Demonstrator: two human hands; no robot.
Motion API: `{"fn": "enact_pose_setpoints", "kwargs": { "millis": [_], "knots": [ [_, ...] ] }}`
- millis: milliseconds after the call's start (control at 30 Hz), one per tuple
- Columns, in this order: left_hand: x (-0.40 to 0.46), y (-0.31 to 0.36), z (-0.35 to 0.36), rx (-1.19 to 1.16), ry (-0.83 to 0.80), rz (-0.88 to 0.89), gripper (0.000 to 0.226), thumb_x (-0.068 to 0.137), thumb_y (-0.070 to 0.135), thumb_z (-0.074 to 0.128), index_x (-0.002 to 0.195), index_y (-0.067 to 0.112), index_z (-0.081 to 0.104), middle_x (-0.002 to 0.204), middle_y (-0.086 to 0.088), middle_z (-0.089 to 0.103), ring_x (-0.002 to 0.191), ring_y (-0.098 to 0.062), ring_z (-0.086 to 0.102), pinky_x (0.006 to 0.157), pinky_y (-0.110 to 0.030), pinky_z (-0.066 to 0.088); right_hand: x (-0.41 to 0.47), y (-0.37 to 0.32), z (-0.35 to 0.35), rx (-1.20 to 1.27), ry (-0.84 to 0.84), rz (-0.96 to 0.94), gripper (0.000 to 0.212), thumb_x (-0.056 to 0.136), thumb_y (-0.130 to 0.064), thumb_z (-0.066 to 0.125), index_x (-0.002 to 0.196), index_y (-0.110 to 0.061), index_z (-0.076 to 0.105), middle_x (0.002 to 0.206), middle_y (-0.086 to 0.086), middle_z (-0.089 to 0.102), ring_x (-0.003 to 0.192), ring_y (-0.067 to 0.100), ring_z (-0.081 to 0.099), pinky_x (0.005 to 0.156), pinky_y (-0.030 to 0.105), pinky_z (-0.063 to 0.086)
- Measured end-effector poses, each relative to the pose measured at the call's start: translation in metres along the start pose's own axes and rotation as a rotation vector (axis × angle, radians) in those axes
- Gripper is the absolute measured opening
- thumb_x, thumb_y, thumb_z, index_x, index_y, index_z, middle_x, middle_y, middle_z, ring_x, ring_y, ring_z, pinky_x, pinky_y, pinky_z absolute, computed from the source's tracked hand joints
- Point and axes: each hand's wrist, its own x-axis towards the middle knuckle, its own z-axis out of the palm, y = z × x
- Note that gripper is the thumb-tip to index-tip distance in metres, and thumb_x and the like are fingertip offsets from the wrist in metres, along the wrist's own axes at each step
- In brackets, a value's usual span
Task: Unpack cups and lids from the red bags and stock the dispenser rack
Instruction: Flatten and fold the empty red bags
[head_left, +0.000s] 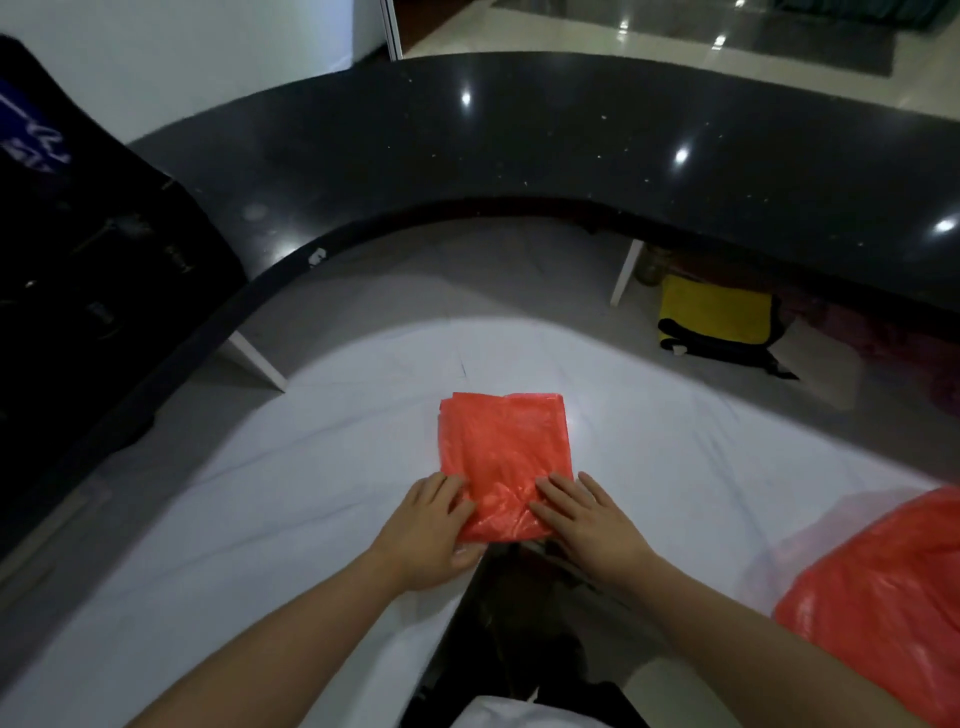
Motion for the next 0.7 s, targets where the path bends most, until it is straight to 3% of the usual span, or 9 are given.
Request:
{"fn": "enact_pose_setpoints", "kwargs": {
  "millis": [67, 133, 233, 300, 400, 533, 600, 700],
  "knots": [
    [-0.006, -0.003, 0.003, -0.024, -0.086, 0.045, 0.08, 0.087, 0.075, 0.044, 0.149, 0.024, 0.043, 0.166, -0.002, 0.022, 0.153, -0.026, 0.016, 0.124, -0.046, 0.017, -0.006, 0.003, 0.003, 0.05, 0.086, -0.035, 0.048, 0.093, -0.053, 0.056, 0.131, -0.025, 0.068, 0.139, 0.0, 0.062, 0.13, 0.026, 0.058, 0.108, 0.055, 0.04],
    [-0.006, -0.008, 0.005, -0.012, -0.18, 0.095, 0.097, 0.084, 0.085, 0.033, 0.161, 0.03, 0.012, 0.169, 0.008, -0.003, 0.155, -0.015, -0.012, 0.125, -0.042, -0.005, -0.01, 0.009, 0.004, 0.115, 0.127, -0.057, 0.046, 0.097, -0.048, 0.046, 0.127, -0.022, 0.07, 0.135, -0.001, 0.066, 0.126, 0.024, 0.061, 0.108, 0.058, 0.041],
    [0.001, -0.018, 0.005, -0.003, -0.206, 0.144, 0.103, 0.083, 0.084, 0.041, 0.161, 0.034, -0.004, 0.169, 0.012, -0.007, 0.154, -0.009, -0.017, 0.123, -0.039, -0.009, -0.012, 0.023, 0.002, 0.2, 0.188, -0.056, 0.04, 0.1, -0.042, 0.049, 0.129, -0.021, 0.066, 0.13, -0.002, 0.069, 0.118, 0.016, 0.066, 0.114, 0.055, 0.036],
    [0.008, -0.023, 0.005, 0.006, -0.18, 0.179, 0.095, 0.087, 0.078, 0.044, 0.161, 0.036, 0.001, 0.169, 0.012, -0.002, 0.154, -0.01, -0.013, 0.124, -0.04, -0.006, -0.014, 0.029, -0.002, 0.231, 0.184, -0.052, 0.037, 0.104, -0.043, 0.044, 0.132, -0.024, 0.06, 0.125, -0.004, 0.071, 0.112, 0.013, 0.068, 0.117, 0.05, 0.033],
    [0.021, -0.023, 0.009, 0.017, -0.172, 0.232, 0.078, 0.096, 0.066, 0.041, 0.16, 0.04, 0.005, 0.169, 0.011, 0.004, 0.156, -0.014, -0.006, 0.125, -0.042, 0.001, -0.016, 0.034, -0.008, 0.252, 0.164, -0.079, 0.034, 0.103, -0.038, 0.049, 0.134, -0.026, 0.057, 0.122, -0.003, 0.072, 0.108, 0.015, 0.07, 0.115, 0.052, 0.039],
    [0.032, -0.021, 0.012, -0.101, -0.166, 0.172, 0.068, 0.098, 0.034, 0.053, 0.158, 0.038, 0.022, 0.166, 0.015, 0.018, 0.153, -0.007, 0.003, 0.125, -0.042, 0.013, -0.021, 0.044, -0.011, 0.275, 0.129, -0.071, 0.037, 0.101, -0.039, 0.051, 0.136, -0.028, 0.057, 0.126, -0.006, 0.07, 0.112, 0.012, 0.067, 0.115, 0.05, 0.039],
    [0.034, -0.02, 0.011, -0.238, -0.076, 0.137, 0.064, 0.093, 0.023, 0.062, 0.153, 0.032, 0.04, 0.16, 0.014, 0.033, 0.151, -0.007, 0.016, 0.123, -0.043, 0.019, -0.023, 0.049, -0.009, 0.281, 0.094, -0.046, 0.046, 0.099, -0.051, 0.051, 0.141, -0.032, 0.052, 0.14, -0.009, 0.061, 0.131, 0.009, 0.055, 0.12, 0.048, 0.032],
    [0.034, -0.021, 0.01, -0.34, 0.007, 0.15, 0.06, 0.088, 0.018, 0.073, 0.144, 0.022, 0.054, 0.152, 0.008, 0.048, 0.147, -0.013, 0.034, 0.122, -0.043, 0.022, -0.019, 0.057, -0.006, 0.201, -0.048, -0.055, 0.059, 0.097, -0.058, 0.048, 0.151, -0.038, 0.04, 0.163, -0.012, 0.028, 0.154, 0.011, 0.016, 0.126, 0.042, 0.009]
  ]
}}
